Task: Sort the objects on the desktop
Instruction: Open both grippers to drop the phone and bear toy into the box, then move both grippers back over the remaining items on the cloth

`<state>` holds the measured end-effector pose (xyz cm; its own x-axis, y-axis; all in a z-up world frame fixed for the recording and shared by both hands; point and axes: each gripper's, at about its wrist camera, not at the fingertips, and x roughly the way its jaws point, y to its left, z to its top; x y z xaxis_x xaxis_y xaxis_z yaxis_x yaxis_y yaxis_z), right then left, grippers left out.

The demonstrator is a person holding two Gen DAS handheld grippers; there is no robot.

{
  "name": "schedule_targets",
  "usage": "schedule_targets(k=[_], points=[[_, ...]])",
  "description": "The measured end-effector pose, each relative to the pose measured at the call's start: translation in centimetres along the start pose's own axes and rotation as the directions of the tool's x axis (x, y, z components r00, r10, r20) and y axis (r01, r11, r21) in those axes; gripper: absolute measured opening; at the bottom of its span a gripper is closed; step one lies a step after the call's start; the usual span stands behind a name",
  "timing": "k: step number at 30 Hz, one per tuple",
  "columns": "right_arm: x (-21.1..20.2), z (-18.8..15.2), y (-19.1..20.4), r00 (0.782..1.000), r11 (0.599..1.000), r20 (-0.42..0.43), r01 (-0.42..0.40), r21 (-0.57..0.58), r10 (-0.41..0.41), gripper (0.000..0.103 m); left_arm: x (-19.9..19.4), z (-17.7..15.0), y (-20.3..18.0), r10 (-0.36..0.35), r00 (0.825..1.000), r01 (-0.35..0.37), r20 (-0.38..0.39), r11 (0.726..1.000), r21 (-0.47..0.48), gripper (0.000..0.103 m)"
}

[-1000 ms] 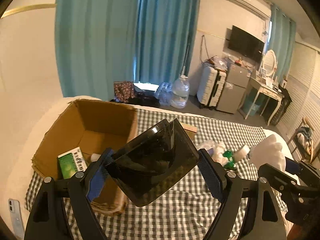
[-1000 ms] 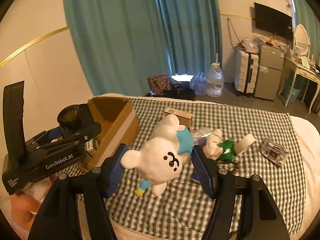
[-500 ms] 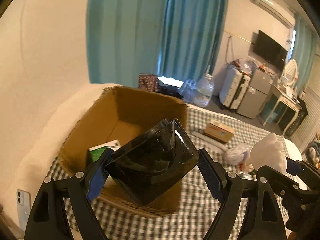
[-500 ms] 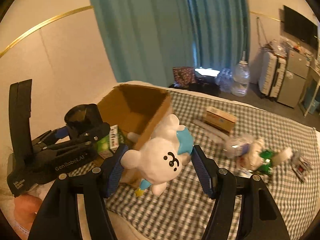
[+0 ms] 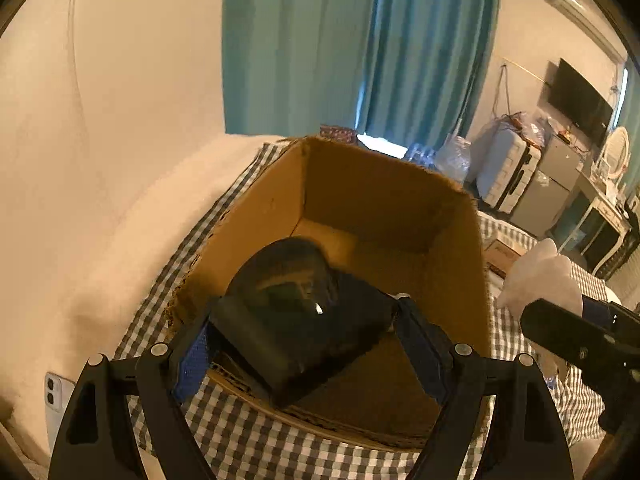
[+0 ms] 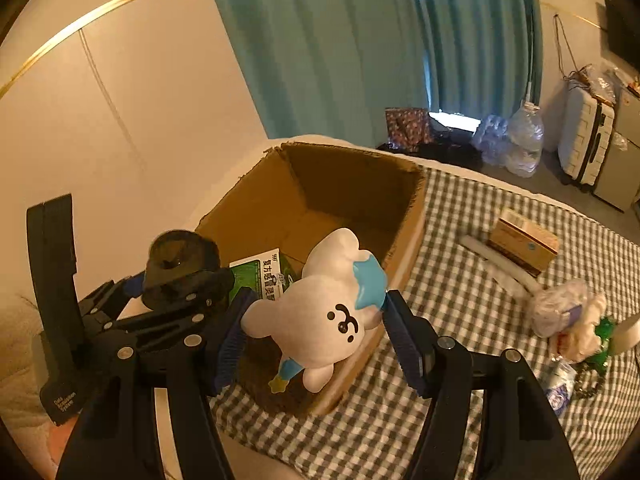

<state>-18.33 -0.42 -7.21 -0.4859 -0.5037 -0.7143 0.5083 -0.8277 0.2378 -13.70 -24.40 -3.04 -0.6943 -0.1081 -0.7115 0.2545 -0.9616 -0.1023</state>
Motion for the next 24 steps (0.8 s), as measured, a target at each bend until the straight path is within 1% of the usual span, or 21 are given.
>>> schedule_targets(k=[3, 5, 8, 9, 10, 11, 14, 16, 19, 23, 24], points=[[1.1, 0.6, 0.2, 1.000, 1.000, -0.012, -0.004, 0.006, 0.004, 0.065, 0.5, -0.2, 0.5, -0.018, 1.000, 0.018, -0.003, 1.000, -0.013, 0.085], [2.1, 1.3, 0.3, 1.000, 1.000, -0.011, -0.010, 0.019, 0.010, 0.065, 0.8, -0.3, 0.4, -0.015, 1.000, 0.015, -0.008, 1.000, -0.001, 0.085], [2.6, 1.9, 0.4, 0.999, 0.998, -0.014, -0.045, 0.035, 0.046, 0.067, 0.9, -0.2, 0.2, -0.012, 1.000, 0.012, -0.004, 1.000, 0.023, 0.085], [2.8, 2.2, 0.6, 0.998, 0.998, -0.019, -0.057, 0.037, 0.057, 0.071, 0.8, -0.2, 0.3, -0.016, 1.000, 0.016, -0.005, 1.000, 0.024, 0.085], [2.7, 2.5, 0.9, 0.999, 0.998, -0.014, -0.051, 0.040, 0.051, 0.086, 0.7, -0.3, 0.2, -0.026, 1.000, 0.027, -0.011, 0.999, 0.022, 0.086], [2.5, 2.6, 1.0, 0.999, 0.998, -0.001, -0.036, 0.044, 0.036, 0.093, 0.9, -0.1, 0.2, -0.034, 0.999, 0.035, -0.015, 0.999, 0.018, 0.089], [1.3, 2.8, 1.3, 0.999, 0.999, 0.040, -0.025, 0.041, 0.023, 0.093, 0.5, -0.2, 0.3, -0.026, 1.000, 0.026, -0.013, 1.000, 0.015, 0.091], [0.6, 2.7, 1.1, 0.999, 0.999, 0.050, -0.023, 0.045, 0.021, 0.093, 0.1, 0.0, 0.0, -0.017, 1.000, 0.018, -0.011, 0.999, 0.029, 0.092], [-0.8, 2.4, 0.4, 0.998, 0.997, 0.062, -0.015, 0.071, 0.010, 0.093, -1.1, -0.1, -0.5, -0.006, 1.000, 0.006, 0.001, 0.999, 0.047, 0.100], [-3.5, 1.2, -1.6, 0.996, 0.992, 0.088, 0.003, 0.128, -0.014, 0.093, -3.1, -0.7, -1.9, -0.044, 0.999, 0.043, 0.011, 0.996, 0.082, 0.103], [-4.3, 0.7, -2.3, 0.995, 0.990, 0.096, 0.014, 0.138, -0.027, 0.093, -3.5, -0.9, -2.4, -0.040, 0.999, 0.039, 0.014, 0.995, 0.091, 0.103]])
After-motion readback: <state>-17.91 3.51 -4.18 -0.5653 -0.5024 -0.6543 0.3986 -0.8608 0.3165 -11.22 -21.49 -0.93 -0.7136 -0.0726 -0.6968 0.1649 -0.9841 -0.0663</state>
